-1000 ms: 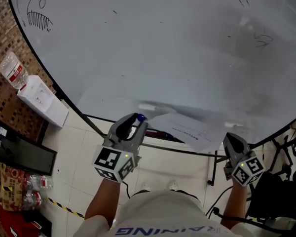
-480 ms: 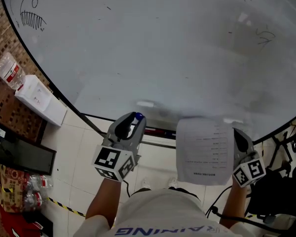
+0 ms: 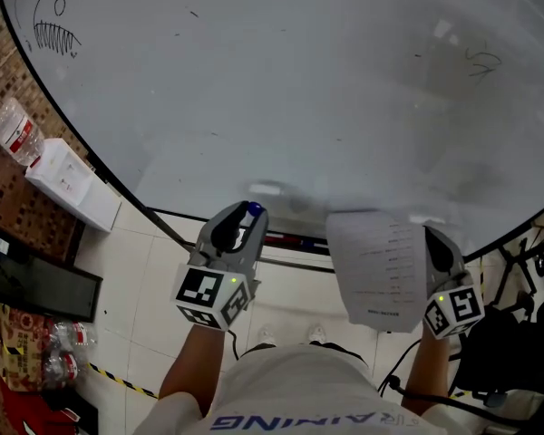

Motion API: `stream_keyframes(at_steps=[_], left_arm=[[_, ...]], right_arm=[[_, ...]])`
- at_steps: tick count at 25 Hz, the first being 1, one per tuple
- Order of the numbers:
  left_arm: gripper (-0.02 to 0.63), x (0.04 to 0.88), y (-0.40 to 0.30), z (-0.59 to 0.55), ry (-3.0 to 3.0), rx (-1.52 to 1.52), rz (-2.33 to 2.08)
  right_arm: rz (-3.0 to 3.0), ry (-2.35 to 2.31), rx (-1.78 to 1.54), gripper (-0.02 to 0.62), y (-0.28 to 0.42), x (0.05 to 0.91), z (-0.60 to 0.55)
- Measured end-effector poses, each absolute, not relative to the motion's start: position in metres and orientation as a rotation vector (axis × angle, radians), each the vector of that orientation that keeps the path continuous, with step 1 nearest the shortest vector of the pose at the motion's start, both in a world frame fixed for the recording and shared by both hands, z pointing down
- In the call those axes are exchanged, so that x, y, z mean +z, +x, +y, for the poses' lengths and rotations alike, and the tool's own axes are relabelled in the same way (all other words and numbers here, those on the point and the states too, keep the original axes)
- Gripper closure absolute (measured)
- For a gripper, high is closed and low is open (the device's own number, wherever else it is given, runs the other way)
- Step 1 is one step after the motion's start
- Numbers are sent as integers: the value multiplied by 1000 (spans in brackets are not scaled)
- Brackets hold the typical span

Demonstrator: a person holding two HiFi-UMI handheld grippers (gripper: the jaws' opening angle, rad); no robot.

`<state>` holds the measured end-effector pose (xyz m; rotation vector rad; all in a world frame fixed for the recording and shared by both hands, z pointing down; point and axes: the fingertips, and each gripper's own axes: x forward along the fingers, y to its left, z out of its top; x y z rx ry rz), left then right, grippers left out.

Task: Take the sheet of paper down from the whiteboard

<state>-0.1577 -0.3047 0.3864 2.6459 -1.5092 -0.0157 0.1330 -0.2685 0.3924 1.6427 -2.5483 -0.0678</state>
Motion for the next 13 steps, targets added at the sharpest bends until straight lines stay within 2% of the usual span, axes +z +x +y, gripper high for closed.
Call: stream_keyframes(at_steps=[13], left_arm=[[471, 381, -153, -305, 2660, -1, -1521]], right_arm=[[-2539, 1676, -81, 589, 131, 383, -272]])
